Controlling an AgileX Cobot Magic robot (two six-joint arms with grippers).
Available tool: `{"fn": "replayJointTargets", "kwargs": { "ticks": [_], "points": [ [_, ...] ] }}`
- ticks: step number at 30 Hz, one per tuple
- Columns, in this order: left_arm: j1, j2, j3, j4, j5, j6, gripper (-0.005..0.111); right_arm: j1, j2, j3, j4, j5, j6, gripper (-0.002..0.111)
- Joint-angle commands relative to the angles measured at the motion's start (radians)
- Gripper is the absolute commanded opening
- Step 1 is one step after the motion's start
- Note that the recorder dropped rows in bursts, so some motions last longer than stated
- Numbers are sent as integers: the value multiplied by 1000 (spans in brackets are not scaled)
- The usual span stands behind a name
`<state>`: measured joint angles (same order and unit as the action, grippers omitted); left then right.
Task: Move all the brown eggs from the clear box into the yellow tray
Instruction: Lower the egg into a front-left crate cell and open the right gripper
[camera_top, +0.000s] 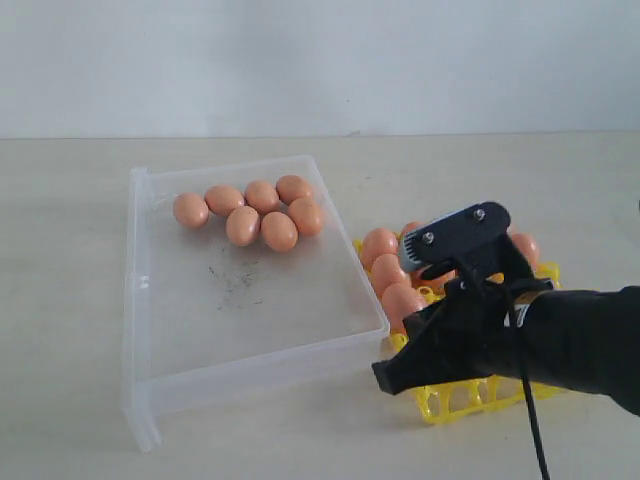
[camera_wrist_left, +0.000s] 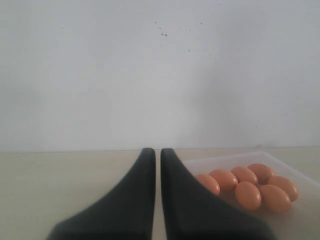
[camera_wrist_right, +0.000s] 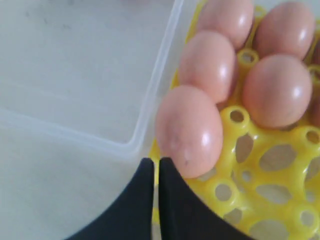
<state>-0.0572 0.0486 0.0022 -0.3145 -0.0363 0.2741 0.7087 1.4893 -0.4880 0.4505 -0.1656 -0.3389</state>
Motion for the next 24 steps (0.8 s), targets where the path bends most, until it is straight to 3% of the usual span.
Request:
{"fn": "replayJointTargets", "kwargs": {
  "ticks": [1, 6, 13, 24],
  "points": [
    [-3, 4, -2, -5, -16, 5, 4, -1, -65, -3, 1, -103, -26, 0],
    [-3, 4, -2, -5, -16, 5, 4, -1, -44, -3, 3, -218, -170, 0],
    [-3, 4, -2, -5, -16, 5, 4, -1, -33, -3, 111, -89, -176, 0],
    [-3, 4, -2, -5, -16, 5, 4, -1, 148, -3, 166, -205, -176, 0]
  ]
}}
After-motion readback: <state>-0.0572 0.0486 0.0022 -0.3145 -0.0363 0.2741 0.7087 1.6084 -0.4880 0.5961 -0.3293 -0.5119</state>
